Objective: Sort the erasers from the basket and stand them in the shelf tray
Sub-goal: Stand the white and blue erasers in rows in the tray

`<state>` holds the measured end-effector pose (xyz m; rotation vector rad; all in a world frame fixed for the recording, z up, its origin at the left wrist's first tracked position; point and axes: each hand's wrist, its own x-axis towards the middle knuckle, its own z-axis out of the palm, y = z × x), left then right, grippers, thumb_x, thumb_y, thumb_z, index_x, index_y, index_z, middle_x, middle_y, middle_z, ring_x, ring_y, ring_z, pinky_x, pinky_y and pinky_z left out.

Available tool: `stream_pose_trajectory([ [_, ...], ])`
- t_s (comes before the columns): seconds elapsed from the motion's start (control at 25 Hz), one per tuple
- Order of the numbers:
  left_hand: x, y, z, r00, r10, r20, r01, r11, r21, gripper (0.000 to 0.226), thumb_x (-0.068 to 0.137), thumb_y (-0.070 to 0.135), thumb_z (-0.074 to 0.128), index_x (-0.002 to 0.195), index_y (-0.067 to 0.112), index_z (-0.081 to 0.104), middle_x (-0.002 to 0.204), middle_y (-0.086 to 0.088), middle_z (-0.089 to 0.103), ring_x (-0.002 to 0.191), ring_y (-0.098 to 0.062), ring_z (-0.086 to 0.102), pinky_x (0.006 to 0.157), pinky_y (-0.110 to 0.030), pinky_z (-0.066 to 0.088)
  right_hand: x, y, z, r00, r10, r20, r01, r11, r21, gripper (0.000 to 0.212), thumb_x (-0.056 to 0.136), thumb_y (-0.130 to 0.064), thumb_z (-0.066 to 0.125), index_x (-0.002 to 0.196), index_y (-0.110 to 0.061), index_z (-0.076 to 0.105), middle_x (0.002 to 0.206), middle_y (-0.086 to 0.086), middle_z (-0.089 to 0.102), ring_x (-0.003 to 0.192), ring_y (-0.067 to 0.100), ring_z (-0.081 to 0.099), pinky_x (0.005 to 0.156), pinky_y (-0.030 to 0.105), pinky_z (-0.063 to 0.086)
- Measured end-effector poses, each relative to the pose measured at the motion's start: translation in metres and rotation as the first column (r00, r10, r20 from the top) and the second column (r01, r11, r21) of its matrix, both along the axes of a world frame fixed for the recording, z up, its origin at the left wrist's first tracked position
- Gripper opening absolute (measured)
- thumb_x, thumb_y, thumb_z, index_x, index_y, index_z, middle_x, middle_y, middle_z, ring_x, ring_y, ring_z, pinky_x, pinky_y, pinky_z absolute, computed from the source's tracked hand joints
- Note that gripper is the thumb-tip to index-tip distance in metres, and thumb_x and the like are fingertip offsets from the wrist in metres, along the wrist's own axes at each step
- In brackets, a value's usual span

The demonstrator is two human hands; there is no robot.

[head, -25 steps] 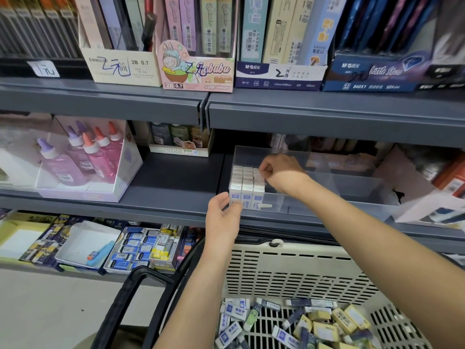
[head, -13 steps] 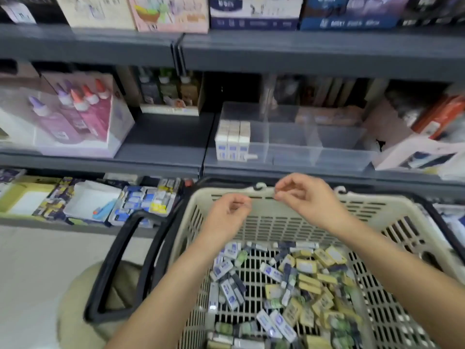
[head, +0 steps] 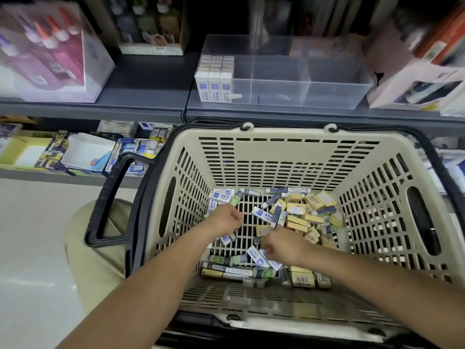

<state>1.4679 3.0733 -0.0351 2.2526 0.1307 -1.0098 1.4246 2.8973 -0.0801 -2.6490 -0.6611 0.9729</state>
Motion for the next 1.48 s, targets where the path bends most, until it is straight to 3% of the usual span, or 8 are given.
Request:
stream_pose_trajectory([
  [0.28,0.003,0.014,0.041,0.967,-0.204,0.151,0.189,0.976,0.109,0.023,0.094,0.025,0.049,0.116,0.019,0.054,0.107,0.003,0.059,0.089,-0.016,0.060,0.079,-0.031,0.051,-0.015,0.012,-0.009,0.995,0.015,0.101,0.003,0.984,-0.178,0.043,0.085,-0.040,0.059,0.114,-0.012,0.049,0.096,0.008,0.061,0.078,0.026,0.058,0.057,0.031,0.045],
  [0.56,-0.024,0.041,0.072,0.973,0.067,0.223,-0.039,0.991,-0.126,0.021,0.093,0.027,0.053,0.114,0.022,0.055,0.093,0.016,0.054,0.079,-0.007,0.057,0.061,-0.012,0.042,-0.017,0.038,-0.011,0.986,-0.103,0.129,0.135,0.953,-0.272,0.037,0.078,-0.042,0.063,0.092,-0.014,0.044,0.069,-0.004,0.046,0.060,0.017,0.049,0.042,0.023,0.032],
  [0.8,-0.027,0.029,0.069,0.995,0.097,-0.032,-0.100,0.989,-0.108,0.055,0.089,0.051,0.051,0.131,0.016,0.043,0.126,0.000,0.051,0.110,-0.017,0.053,0.087,-0.033,0.048,0.015,0.039,0.050,0.802,-0.581,-0.136,0.595,0.761,0.260,0.039,0.062,-0.045,0.067,0.088,-0.022,0.048,0.066,-0.006,0.063,0.050,0.000,0.056,0.045,0.021,0.044],
  [0.92,-0.028,0.010,0.070,0.786,0.357,-0.505,-0.576,0.720,-0.387,0.062,0.081,0.056,0.058,0.129,0.019,0.048,0.135,0.002,0.044,0.127,-0.028,0.043,0.089,-0.048,0.048,0.020,0.042,0.082,0.752,-0.631,-0.190,0.635,0.616,0.467,0.043,0.053,-0.047,0.067,0.086,-0.025,0.050,0.066,-0.004,0.068,0.050,0.003,0.058,0.047,0.021,0.044],
  [1.08,-0.012,0.000,0.057,0.707,0.400,-0.583,-0.702,0.492,-0.515,0.037,0.086,0.034,0.061,0.113,0.009,0.058,0.106,-0.010,0.063,0.093,-0.024,0.066,0.065,-0.035,0.058,0.040,0.023,0.089,0.762,-0.575,-0.299,0.629,0.547,0.552,0.037,0.060,-0.044,0.078,0.081,-0.020,0.061,0.072,-0.002,0.070,0.055,0.008,0.064,0.049,0.017,0.048],
  [1.16,0.003,0.001,0.052,0.681,0.507,-0.528,-0.732,0.465,-0.498,0.029,0.089,0.021,0.060,0.113,0.006,0.055,0.094,-0.011,0.066,0.080,-0.020,0.066,0.058,-0.030,0.057,0.059,0.007,0.075,0.741,-0.625,-0.247,0.650,0.575,0.497,0.023,0.073,-0.037,0.074,0.081,-0.018,0.065,0.073,-0.003,0.071,0.060,0.008,0.065,0.051,0.016,0.044],
  [1.32,0.026,0.013,0.035,0.616,0.633,-0.468,-0.784,0.435,-0.443,0.016,0.085,0.009,0.063,0.100,0.007,0.058,0.092,-0.011,0.063,0.082,-0.021,0.062,0.063,-0.030,0.055,0.073,0.006,0.019,0.898,-0.416,0.147,0.402,0.909,0.114,0.017,0.090,-0.027,0.056,0.095,-0.014,0.067,0.096,0.002,0.069,0.080,0.017,0.065,0.067,0.028,0.053],
  [1.48,0.023,0.014,0.013,0.663,0.603,-0.444,-0.747,0.569,-0.344,0.016,0.086,0.008,0.063,0.101,0.009,0.058,0.087,-0.007,0.062,0.076,-0.017,0.058,0.057,-0.028,0.049,0.066,0.027,-0.010,0.933,-0.120,0.340,0.218,0.939,-0.267,0.026,0.085,-0.038,0.058,0.089,-0.012,0.059,0.096,0.003,0.059,0.084,0.022,0.058,0.061,0.029,0.043],
])
